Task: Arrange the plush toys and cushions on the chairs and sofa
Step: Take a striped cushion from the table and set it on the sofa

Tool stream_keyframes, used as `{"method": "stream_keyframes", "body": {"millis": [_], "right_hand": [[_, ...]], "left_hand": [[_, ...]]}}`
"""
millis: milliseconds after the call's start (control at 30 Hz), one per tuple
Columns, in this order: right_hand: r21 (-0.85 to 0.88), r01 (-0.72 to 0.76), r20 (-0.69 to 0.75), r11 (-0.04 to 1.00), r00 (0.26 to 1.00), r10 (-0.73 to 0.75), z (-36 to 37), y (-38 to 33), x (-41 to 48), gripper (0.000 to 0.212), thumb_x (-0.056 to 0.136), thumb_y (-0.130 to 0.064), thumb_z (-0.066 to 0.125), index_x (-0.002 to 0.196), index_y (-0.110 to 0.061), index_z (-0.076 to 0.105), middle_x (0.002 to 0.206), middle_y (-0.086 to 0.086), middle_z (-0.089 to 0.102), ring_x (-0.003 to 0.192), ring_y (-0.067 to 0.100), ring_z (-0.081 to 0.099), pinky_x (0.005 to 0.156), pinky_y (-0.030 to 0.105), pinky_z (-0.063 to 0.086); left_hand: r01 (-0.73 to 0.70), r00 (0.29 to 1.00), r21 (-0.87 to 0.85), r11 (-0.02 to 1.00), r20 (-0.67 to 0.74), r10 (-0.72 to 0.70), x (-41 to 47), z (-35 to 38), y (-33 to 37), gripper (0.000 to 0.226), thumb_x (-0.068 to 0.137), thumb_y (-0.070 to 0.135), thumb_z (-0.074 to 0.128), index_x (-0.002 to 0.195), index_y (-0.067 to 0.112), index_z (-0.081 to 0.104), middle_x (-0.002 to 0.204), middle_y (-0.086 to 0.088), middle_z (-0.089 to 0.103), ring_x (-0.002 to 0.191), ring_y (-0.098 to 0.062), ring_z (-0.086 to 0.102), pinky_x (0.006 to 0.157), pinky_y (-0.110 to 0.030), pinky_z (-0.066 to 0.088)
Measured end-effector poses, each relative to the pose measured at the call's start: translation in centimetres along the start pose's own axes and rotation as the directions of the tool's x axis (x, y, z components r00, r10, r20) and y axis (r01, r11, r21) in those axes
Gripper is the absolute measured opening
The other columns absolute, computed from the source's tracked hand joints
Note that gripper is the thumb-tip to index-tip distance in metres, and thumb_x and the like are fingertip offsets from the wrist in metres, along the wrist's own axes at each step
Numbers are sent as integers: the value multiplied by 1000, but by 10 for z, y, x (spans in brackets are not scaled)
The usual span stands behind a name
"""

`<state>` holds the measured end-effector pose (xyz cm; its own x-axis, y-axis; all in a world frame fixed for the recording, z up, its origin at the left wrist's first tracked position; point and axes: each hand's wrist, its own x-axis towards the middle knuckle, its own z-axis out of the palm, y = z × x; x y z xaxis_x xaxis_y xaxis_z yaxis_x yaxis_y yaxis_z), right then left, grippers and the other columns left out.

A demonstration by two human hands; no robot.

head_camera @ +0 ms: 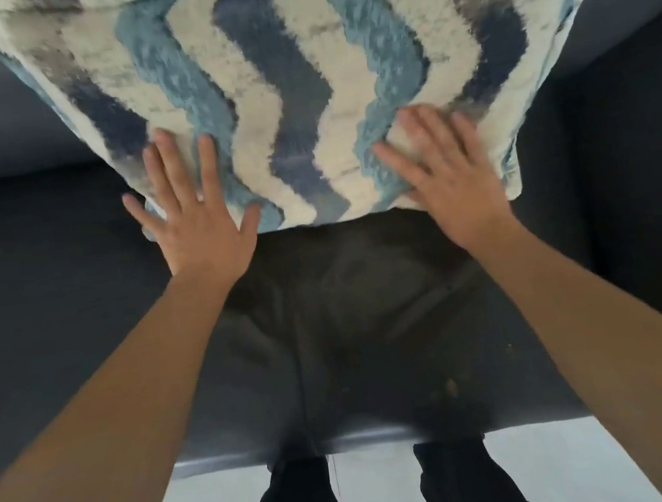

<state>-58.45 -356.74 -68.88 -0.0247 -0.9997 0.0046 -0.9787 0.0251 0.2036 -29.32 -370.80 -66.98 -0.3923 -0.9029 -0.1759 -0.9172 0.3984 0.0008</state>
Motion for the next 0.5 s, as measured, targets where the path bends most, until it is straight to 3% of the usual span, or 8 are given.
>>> {"method": "stream_keyframes", "body": {"millis": [100,167,233,267,300,367,433,500], "right_hand": [[100,-323,72,941,946,317,-11,-14,-34,88,96,-22,67,166,-31,14,171,23,5,158,41,5,128,57,5],[412,-620,180,668,774,607,-25,-49,-47,85,98,-35,64,166,-26,12,170,28,-1,158,44,1,127,56,8],[664,-743,515,-85,372,772,-38,-73,-37,104,93,-45,72,166,-20,2,171,21,-7,159,34,-1,129,48,10],[614,-630,711,-475,182,679,-44,-81,-25,112,91,-48,74,165,-20,-4,173,14,-5,159,29,4,129,46,13],[509,-464,842,-725,94,531,-51,-89,-11,115,90,-53,73,165,-24,-8,174,7,1,159,25,11,128,44,17],[350,-198,933,-916,157,323,-62,-105,18,107,92,-66,62,163,-35,-12,172,-5,12,157,20,23,128,44,23],[296,-102,910,-950,333,247,-68,-107,42,102,87,-83,47,164,-41,-4,172,-9,17,156,18,27,128,49,23],[289,-37,872,-957,423,247,-64,-82,58,106,70,-97,45,160,-45,26,167,-6,35,151,23,37,124,57,26]], "left_hand": [[30,1000,-168,985,0,-31,-12,-6,13,93,99,55,50,164,16,-3,168,-29,-7,156,-47,-4,121,-67,15],[139,987,-478,867,-9,-163,-39,-5,29,92,99,53,54,165,15,1,168,-27,-11,157,-44,-5,124,-59,13],[450,852,-787,421,237,-467,-52,-10,46,99,96,58,58,164,23,-5,170,-15,-17,159,-34,-3,127,-49,11],[594,693,-801,79,459,-555,-49,-14,54,102,94,64,57,163,29,-8,172,-8,-15,159,-29,1,127,-48,14],[648,535,-721,-246,661,-526,-44,-19,60,104,90,71,55,163,34,-9,173,-2,-9,159,-27,7,126,-49,18],[566,427,-524,-637,847,-317,-32,-20,65,107,83,85,48,163,37,-4,174,0,2,159,-28,12,123,-55,26],[462,524,-460,-758,831,-185,-12,-27,66,103,81,91,38,163,33,16,171,-6,18,156,-33,21,119,-65,29],[375,591,-460,-805,788,-175,14,-39,62,101,79,93,35,160,34,29,168,-5,28,152,-39,29,110,-78,28]]}}
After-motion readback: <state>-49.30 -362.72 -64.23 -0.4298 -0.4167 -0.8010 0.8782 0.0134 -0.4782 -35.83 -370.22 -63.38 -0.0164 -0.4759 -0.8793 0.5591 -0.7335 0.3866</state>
